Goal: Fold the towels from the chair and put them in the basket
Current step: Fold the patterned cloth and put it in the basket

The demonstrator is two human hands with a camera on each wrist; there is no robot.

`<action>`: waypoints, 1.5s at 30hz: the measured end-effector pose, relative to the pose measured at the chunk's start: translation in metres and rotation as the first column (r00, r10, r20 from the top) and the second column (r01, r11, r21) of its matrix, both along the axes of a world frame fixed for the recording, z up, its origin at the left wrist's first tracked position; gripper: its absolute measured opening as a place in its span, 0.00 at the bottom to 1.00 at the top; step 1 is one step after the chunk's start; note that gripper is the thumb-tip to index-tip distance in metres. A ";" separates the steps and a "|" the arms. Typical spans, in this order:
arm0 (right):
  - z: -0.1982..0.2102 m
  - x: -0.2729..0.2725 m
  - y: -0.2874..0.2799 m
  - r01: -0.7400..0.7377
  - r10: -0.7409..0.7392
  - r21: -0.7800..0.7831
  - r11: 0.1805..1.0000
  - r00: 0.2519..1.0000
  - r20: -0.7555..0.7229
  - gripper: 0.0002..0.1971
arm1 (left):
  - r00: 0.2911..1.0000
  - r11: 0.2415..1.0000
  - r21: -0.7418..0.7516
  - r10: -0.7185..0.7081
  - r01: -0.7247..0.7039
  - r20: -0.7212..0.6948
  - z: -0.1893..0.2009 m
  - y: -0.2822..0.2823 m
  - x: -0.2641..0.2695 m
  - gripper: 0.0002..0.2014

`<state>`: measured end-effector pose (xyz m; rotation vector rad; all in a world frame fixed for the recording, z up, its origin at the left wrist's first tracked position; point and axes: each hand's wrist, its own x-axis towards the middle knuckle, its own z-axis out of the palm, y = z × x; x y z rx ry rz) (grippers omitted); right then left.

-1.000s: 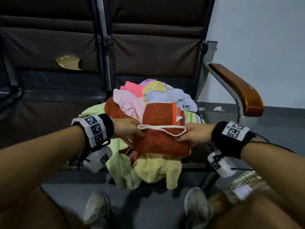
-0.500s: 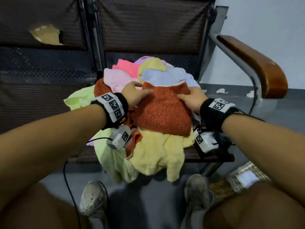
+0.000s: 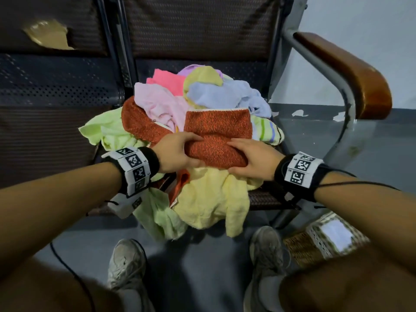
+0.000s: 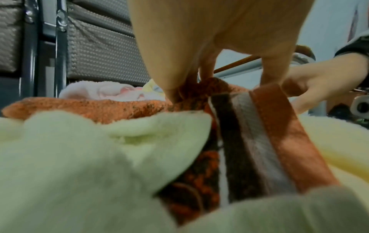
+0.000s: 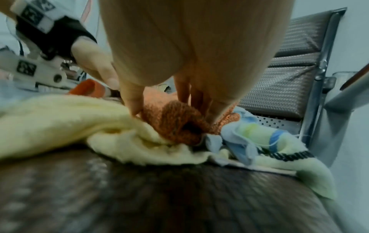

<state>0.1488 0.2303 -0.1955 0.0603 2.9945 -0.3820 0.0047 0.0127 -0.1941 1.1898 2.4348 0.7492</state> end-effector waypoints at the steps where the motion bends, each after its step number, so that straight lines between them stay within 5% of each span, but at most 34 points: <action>1: -0.001 0.000 0.001 -0.004 0.003 0.017 1.000 1.000 0.009 0.43 | 0.999 0.999 -0.047 -0.026 0.025 -0.028 -0.002 -0.001 0.001 0.34; 3: -0.001 -0.001 0.002 -0.011 0.012 0.020 1.000 1.000 -0.009 0.39 | 0.994 0.998 -0.053 -0.035 0.029 -0.108 -0.004 -0.001 0.000 0.34; 6: 0.005 -0.002 -0.002 0.042 -0.045 -0.036 0.998 0.995 -0.093 0.19 | 0.990 0.998 0.015 0.060 -0.059 -0.125 0.000 -0.002 -0.005 0.22; 11: 0.021 -0.005 0.006 0.186 -0.228 -0.323 0.928 0.969 -0.096 0.07 | 0.971 0.964 0.174 0.175 -0.203 0.161 0.011 0.003 -0.016 0.05; 15: 0.023 -0.008 0.008 0.303 -0.324 -0.594 0.745 0.943 0.075 0.13 | 0.932 0.920 0.196 0.299 -0.338 0.204 0.010 0.011 -0.022 0.13; 19: 0.010 -0.013 0.012 0.345 -0.349 -0.331 0.878 0.936 0.051 0.14 | 0.890 0.882 -0.122 0.446 -0.454 -0.088 0.007 0.012 -0.019 0.37; 22: 0.006 -0.015 0.010 0.363 -0.357 -0.278 0.889 0.931 0.076 0.15 | 0.896 0.856 -0.332 0.440 -0.396 0.067 0.006 0.016 -0.012 0.58; 25: 0.008 -0.017 0.008 0.380 -0.368 -0.230 0.896 0.925 0.094 0.16 | 0.855 0.895 -0.265 0.429 -0.358 0.292 0.009 0.024 -0.003 0.48; 27: 0.010 -0.018 0.005 0.397 -0.378 -0.210 0.893 0.917 0.125 0.17 | 0.843 0.899 -0.113 0.437 -0.424 0.312 0.011 0.029 0.000 0.37; 30: 0.023 -0.018 0.005 0.402 -0.378 -0.263 0.877 0.915 0.139 0.13 | 0.767 0.845 0.169 0.353 -0.507 0.535 0.023 0.040 0.006 0.23; 33: 0.048 -0.017 0.002 0.323 -0.367 -0.585 0.743 0.929 0.047 0.30 | 0.760 0.819 0.313 0.213 -0.482 0.614 0.048 0.049 0.017 0.15; 36: 0.068 -0.015 -0.009 0.235 -0.376 -0.808 0.541 0.926 0.018 0.26 | 0.752 0.814 0.406 0.057 -0.416 0.657 0.072 0.054 0.028 0.08; 40: 0.088 0.007 -0.011 0.232 -0.501 -0.885 0.404 0.865 -0.001 0.22 | 0.710 0.815 0.434 -0.039 -0.385 0.703 0.093 0.053 0.051 0.16; 45: 0.107 0.066 0.016 0.266 -0.557 -0.931 0.250 0.826 0.087 0.19 | 0.688 0.950 0.284 -0.123 -0.126 0.715 0.080 0.069 0.101 0.24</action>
